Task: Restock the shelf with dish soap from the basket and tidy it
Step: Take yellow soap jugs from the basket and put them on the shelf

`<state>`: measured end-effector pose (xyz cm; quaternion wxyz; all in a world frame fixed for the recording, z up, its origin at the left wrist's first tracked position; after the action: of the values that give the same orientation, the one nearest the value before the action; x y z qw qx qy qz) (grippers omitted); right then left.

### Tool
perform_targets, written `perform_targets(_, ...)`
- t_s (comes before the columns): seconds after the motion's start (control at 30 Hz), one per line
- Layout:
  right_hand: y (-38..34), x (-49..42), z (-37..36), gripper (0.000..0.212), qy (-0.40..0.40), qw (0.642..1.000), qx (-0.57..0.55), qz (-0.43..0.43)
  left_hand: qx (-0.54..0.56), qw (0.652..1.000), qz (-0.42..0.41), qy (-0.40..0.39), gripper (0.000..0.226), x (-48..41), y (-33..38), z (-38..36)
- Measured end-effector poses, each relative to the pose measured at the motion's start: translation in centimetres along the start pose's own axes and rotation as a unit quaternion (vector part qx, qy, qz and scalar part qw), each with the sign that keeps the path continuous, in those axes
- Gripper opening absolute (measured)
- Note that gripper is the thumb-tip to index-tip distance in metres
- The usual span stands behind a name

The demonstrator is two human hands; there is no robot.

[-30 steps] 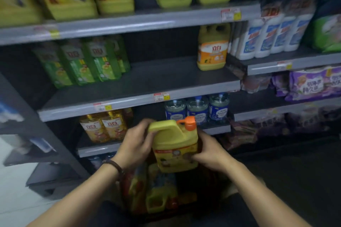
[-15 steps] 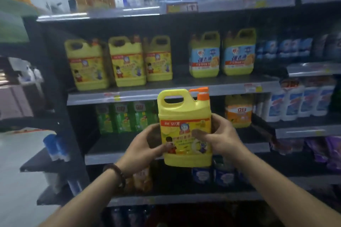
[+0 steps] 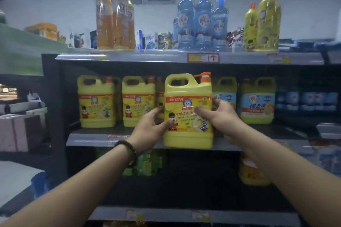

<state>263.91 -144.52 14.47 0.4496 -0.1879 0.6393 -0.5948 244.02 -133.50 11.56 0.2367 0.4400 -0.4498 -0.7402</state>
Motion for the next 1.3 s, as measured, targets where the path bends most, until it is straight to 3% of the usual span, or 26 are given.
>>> perform_targets(0.1, 0.0, -3.7, -1.0, 0.034, 0.015, 1.0, -0.009, -0.004, 0.013, 0.999, 0.028, 0.007, 0.044, -3.3, 0.2, 0.1)
perform_targets(0.17, 0.4, -6.0, -1.8, 0.029, 0.014, 1.0, -0.02, -0.006, -0.018, 0.999, 0.028, 0.019, 0.047, -5.4, 0.0, 0.6)
perform_targets(0.27, 1.2, -9.3, -3.0, 0.037, 0.004, 1.0, -0.003, -0.001, -0.085, 0.995, -0.004, 0.055, 0.055, -8.2, -0.6, 1.5)
perform_targets(0.37, 3.1, -12.1, -3.7, 0.046, -0.02, 1.0, 0.022, 0.003, -0.097, 0.99, -0.031, 0.093, 0.043, -9.4, -2.3, 1.2)
perform_targets(0.57, 5.3, -14.7, -4.2, 0.042, -0.063, 0.986, 0.153, 0.011, -0.155, 0.974, -0.065, 0.151, 0.041, -10.4, -5.6, 0.3)
perform_targets(0.67, 5.4, -15.6, -4.1, 0.044, -0.045, 0.978, 0.201, 0.001, -0.181, 0.97, -0.061, 0.15, 0.049, -11.2, -5.9, -0.1)
perform_targets(0.77, 5.3, -16.0, -4.3, 0.049, -0.022, 0.967, 0.254, 0.016, -0.225, 0.958, -0.045, 0.173, 0.04, -11.8, -6.4, -0.1)
perform_targets(0.87, 4.9, -15.9, -4.6, 0.051, -0.015, 0.956, 0.29, 0.027, -0.266, 0.946, -0.038, 0.184, 0.021, -11.9, -6.7, 0.0)
perform_targets(0.97, 4.9, -15.3, -5.1, 0.037, -0.036, 0.94, 0.338, 0.033, -0.315, 0.931, -0.035, 0.178, 0.01, -11.2, -6.6, 0.1)
perform_targets(1.1, 4.6, -12.4, -4.7, 0.04, -0.003, 0.945, 0.324, 0.05, -0.39, 0.911, -0.009, 0.13, 0.039, -8.4, -5.7, -0.6)
perform_targets(1.17, 3.7, -9.5, -3.9, 0.045, 0.046, 0.943, 0.316, 0.099, -0.359, 0.924, -0.039, 0.13, 0.041, -5.9, -5.0, -0.9)
perform_targets(1.3, 4.0, -2.3, -3.0, 0.037, 0.073, 0.935, 0.281, 0.204, -0.275, 0.948, -0.112, 0.112, 0.014, 1.7, -5.6, -1.8)
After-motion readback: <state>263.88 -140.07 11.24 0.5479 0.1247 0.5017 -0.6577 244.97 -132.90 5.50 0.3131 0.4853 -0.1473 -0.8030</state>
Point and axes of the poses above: each hand's wrist, its own x-axis away from the middle knuckle, its own z-axis out of the back of the hand, y = z × x, the point moved 7 cm from there along -x, towards the middle knuckle, and after that the axes turned 4 degrees about y, right-handed, at the moved point
